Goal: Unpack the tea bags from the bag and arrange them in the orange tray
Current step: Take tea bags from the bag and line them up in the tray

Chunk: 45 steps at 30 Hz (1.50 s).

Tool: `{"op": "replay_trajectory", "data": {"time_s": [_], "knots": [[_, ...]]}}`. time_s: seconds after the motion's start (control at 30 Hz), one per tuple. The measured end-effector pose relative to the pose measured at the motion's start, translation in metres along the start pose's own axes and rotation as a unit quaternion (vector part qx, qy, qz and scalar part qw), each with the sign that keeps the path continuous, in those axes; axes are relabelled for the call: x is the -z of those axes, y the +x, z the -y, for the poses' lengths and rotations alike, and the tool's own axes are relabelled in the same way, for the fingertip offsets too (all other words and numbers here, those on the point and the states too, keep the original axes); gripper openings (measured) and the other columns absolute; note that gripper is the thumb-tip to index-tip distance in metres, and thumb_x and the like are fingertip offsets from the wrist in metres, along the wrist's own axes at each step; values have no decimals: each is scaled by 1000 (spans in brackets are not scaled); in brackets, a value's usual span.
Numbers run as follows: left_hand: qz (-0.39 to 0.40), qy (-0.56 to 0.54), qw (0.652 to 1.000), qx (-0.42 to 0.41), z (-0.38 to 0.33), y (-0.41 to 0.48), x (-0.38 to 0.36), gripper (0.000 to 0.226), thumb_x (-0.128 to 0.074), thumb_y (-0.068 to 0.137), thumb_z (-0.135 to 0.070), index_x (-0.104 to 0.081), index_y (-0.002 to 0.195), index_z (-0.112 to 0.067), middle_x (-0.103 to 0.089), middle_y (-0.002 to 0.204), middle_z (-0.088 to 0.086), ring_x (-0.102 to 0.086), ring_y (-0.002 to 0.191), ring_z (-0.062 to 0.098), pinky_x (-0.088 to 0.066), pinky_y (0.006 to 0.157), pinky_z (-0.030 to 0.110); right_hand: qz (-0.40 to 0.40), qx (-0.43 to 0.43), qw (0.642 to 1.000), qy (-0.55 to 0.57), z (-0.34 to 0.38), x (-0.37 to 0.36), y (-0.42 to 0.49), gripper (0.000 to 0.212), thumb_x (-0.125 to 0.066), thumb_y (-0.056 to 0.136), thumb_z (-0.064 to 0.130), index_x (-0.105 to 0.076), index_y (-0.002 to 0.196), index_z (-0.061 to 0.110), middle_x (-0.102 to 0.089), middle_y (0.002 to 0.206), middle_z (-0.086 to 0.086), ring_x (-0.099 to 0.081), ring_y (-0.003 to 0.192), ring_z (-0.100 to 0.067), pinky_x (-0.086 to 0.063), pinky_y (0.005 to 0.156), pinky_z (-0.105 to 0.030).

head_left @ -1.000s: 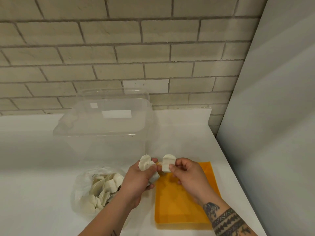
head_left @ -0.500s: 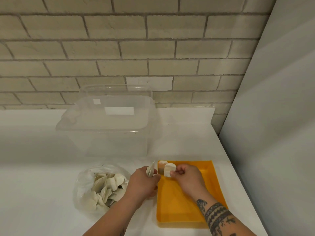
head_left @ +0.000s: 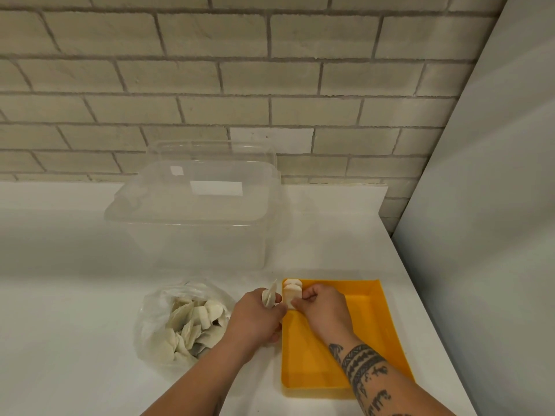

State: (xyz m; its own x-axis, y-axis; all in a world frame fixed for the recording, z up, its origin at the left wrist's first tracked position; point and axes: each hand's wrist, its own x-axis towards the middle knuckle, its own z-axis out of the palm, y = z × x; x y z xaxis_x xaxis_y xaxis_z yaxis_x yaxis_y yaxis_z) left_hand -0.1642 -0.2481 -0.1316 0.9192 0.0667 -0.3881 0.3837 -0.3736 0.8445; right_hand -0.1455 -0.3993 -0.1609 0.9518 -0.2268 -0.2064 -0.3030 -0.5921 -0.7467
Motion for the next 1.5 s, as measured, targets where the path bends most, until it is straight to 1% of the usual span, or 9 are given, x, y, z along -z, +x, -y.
{"op": "replay_trajectory", "data": {"time_s": [0.33,0.53,0.67,0.83,0.9,0.97,1.13,1.33,1.5], "knots": [[1,-13,1000,5,-1,-2,0,6,-69,90,-20,-67,95,-20,-70,70,8,-64,49,17,-54,53,28,-18,13,1000,-6,-3,-3,1,14,-76,86,40,-65,84,32,-67,86,12,-63,81,-8,-52,77,-27],[-30,-37,999,-1,-8,-8,3,12,-70,92,-29,-65,100,-21,-72,82,8,-68,60,18,-52,49,23,-13,16,1000,-8,-4,12,-8,13,-72,90,42,-70,96,30,-66,88,15,-62,84,-5,-48,73,-21],[-22,-162,986,-17,-21,-15,10,19,-63,98,-36,-66,104,-18,-73,91,8,-71,75,22,-58,57,29,-20,69,997,36,1,36,-22,5,-69,93,36,-68,89,34,-69,90,17,-62,86,3,-40,64,-7],[92,-359,929,11,-34,-23,14,23,-44,102,-13,-61,118,-7,-70,98,15,-72,85,29,-61,69,40,21,114,982,151,21,50,-45,5,-71,92,34,-71,95,30,-73,93,14,-65,84,5,-50,71,-11],[116,-342,932,-22,-36,-25,12,23,-46,103,-9,-61,121,-8,-71,110,19,-72,101,33,-61,75,41,27,116,977,174,28,54,-51,9,-71,91,36,-72,97,30,-73,92,14,-66,84,3,-52,73,-15],[119,-295,946,-61,-36,-29,10,20,-55,103,-13,-63,121,-14,-73,115,16,-73,106,31,-60,77,38,40,112,977,177,32,56,-54,11,-73,89,38,-72,96,29,-73,91,14,-67,83,1,-52,73,-16],[62,-254,962,-84,-35,-35,8,20,-71,94,-16,-70,113,-18,-76,105,9,-76,94,23,-60,70,33,44,108,982,152,30,60,-56,5,-74,88,29,-72,86,26,-73,85,12,-66,77,-4,-53,69,-23],[30,-218,972,-86,-31,-36,9,22,-76,90,-16,-71,110,-18,-76,100,5,-75,88,19,-61,67,32,56,90,978,180,22,58,-54,9,-79,85,31,-74,90,26,-75,89,11,-69,84,-7,-57,77,-28],[46,-189,976,-102,-31,-32,13,13,-74,91,-14,-72,103,-18,-75,92,3,-73,81,14,-61,65,32,52,92,984,142,13,59,-48,7,-79,85,26,-73,81,25,-68,76,12,-59,69,1,-50,67,-21]]}}
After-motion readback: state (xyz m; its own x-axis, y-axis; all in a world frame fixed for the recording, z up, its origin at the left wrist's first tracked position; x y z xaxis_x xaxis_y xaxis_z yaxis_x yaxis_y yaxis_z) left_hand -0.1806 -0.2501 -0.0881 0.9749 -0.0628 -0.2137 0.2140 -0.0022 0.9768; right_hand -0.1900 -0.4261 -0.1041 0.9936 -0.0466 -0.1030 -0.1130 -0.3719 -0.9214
